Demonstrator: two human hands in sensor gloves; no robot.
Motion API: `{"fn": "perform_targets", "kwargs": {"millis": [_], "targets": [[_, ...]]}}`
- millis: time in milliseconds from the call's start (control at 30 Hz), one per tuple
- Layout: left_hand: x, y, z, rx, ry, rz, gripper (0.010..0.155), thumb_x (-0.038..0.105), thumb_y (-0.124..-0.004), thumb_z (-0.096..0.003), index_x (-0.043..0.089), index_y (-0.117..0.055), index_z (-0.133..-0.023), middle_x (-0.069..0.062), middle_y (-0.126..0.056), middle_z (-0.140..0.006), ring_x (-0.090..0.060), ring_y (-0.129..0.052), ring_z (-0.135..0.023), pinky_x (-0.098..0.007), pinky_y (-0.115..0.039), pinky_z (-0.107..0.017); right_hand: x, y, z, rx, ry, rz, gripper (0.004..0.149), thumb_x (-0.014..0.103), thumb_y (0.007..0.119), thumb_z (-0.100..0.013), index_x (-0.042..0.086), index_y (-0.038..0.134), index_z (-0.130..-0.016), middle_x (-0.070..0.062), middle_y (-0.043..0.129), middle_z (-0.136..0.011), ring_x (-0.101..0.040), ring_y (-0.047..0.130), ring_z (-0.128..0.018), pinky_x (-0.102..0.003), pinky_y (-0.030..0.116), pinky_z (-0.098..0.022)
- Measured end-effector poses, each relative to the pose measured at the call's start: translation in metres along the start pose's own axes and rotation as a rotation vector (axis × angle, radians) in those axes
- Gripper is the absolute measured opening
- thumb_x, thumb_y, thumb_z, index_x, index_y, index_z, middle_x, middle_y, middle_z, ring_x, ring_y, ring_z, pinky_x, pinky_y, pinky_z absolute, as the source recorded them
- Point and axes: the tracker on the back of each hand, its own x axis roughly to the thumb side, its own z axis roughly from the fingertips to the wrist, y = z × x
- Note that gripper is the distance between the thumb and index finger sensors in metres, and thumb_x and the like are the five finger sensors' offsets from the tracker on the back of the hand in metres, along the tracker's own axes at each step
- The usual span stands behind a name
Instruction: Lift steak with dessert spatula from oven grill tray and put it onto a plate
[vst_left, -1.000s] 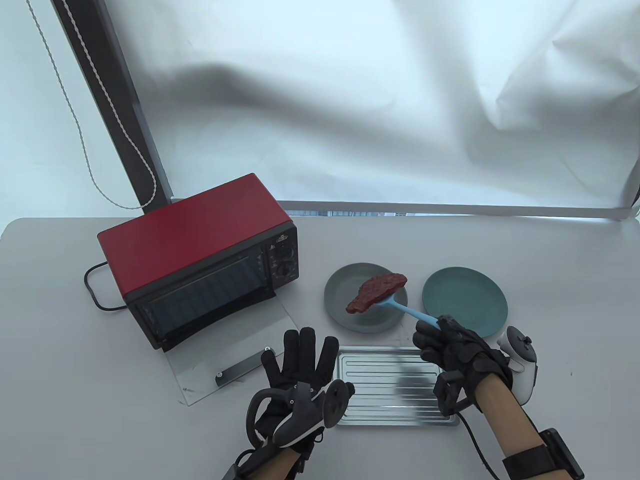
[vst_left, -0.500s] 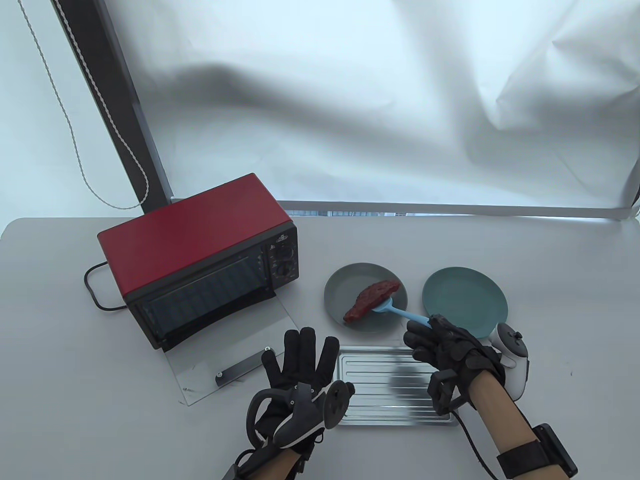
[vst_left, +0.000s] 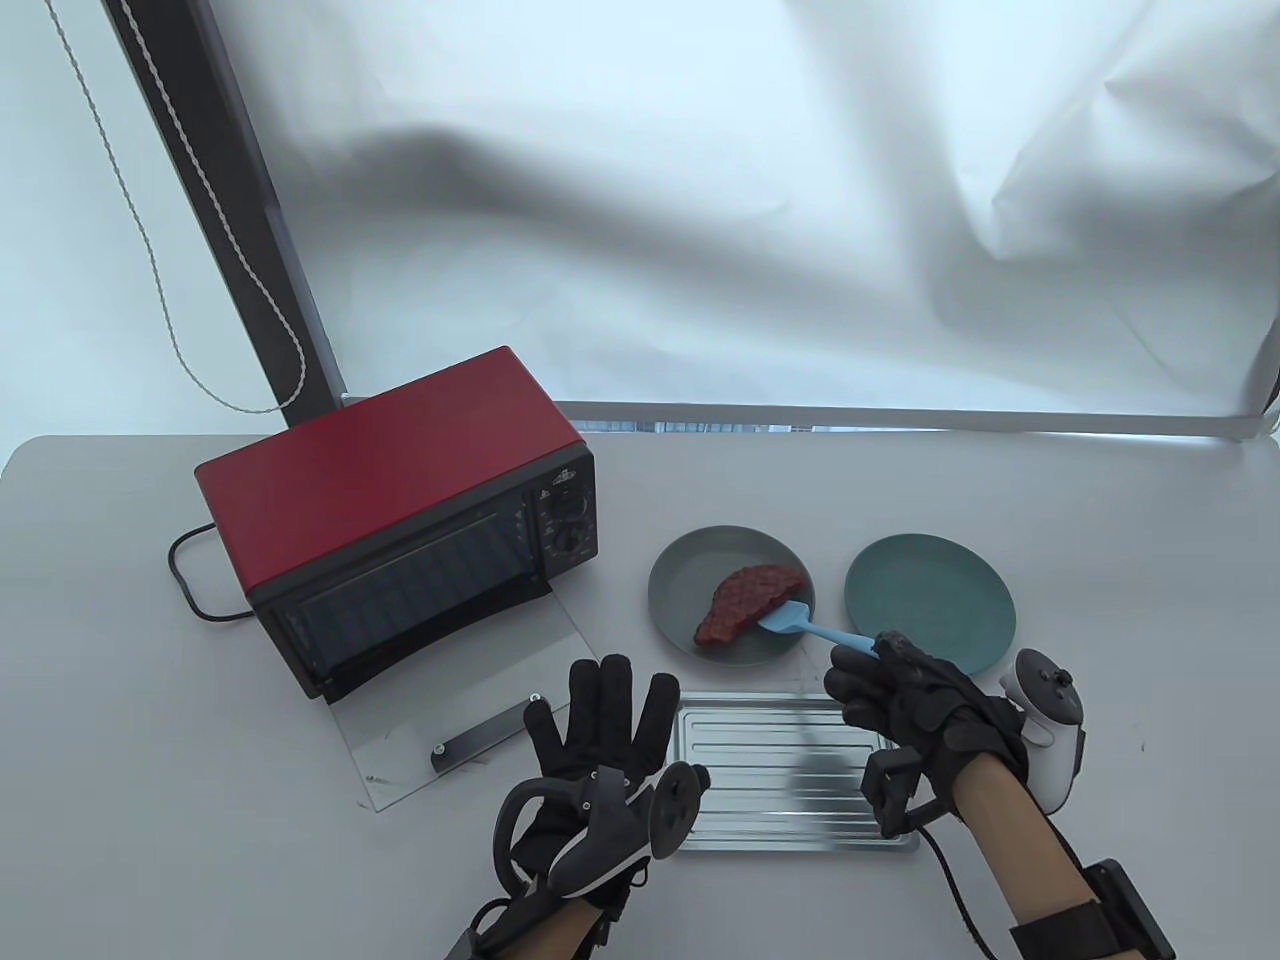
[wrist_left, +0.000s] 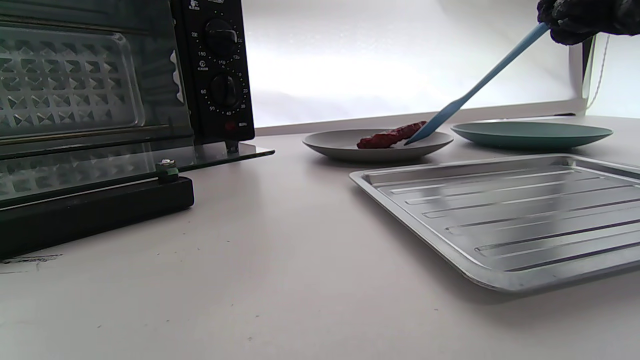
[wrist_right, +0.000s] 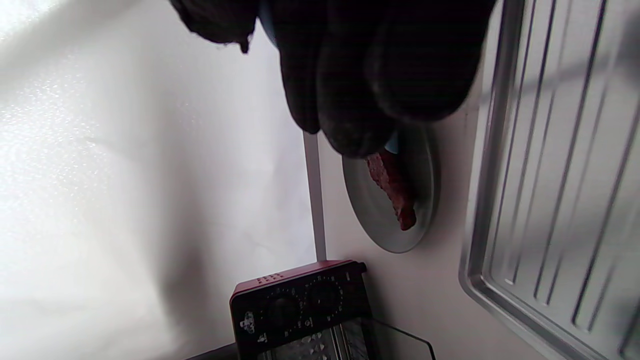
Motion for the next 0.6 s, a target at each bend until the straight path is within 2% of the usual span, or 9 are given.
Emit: {"fn": "perform_targets", "kwargs": {"millis": [200,433,600], "targets": [[0.002,0.0,0.0,-0.002,0.001,-0.01,0.083,0.067,-0.046,-0.0548,0.026,-0.008,-0.116,-0.022,-0.003,-0.122,-0.049,-0.009,-0.112,-0.08,-0.022,-0.069,-0.003,-0.017,0.011,-0.054,-0.005,0.019,0.058,0.034,0.066,-0.065,-0.014,0.059,-0.097,-0.022,0.096,-0.081,-0.033,0.102,-0.069,-0.04,0.087,-0.05],[0.002,0.0,0.0,-0.002,0.006,-0.03,0.083,0.067,-0.046,-0.0548,0.026,-0.009,-0.116,-0.022,-0.003,-0.122,-0.049,-0.009,-0.112,-0.08,-0.022,-0.069,-0.007,-0.033,0.021,-0.033,-0.028,-0.069,0.057,0.034,0.065,-0.065,-0.012,0.058,-0.099,-0.022,0.095,-0.083,-0.034,0.101,-0.071,-0.041,0.086,-0.051],[0.003,-0.002,0.0,-0.017,0.007,-0.032,0.083,0.067,-0.046,-0.0547,0.026,-0.008,-0.116,-0.022,-0.003,-0.122,-0.049,-0.009,-0.112,-0.08,-0.022,-0.069,-0.009,-0.039,0.027,-0.061,-0.053,-0.113,0.057,0.032,0.065,-0.065,-0.012,0.057,-0.1,-0.023,0.094,-0.084,-0.035,0.1,-0.071,-0.042,0.085,-0.052]]}}
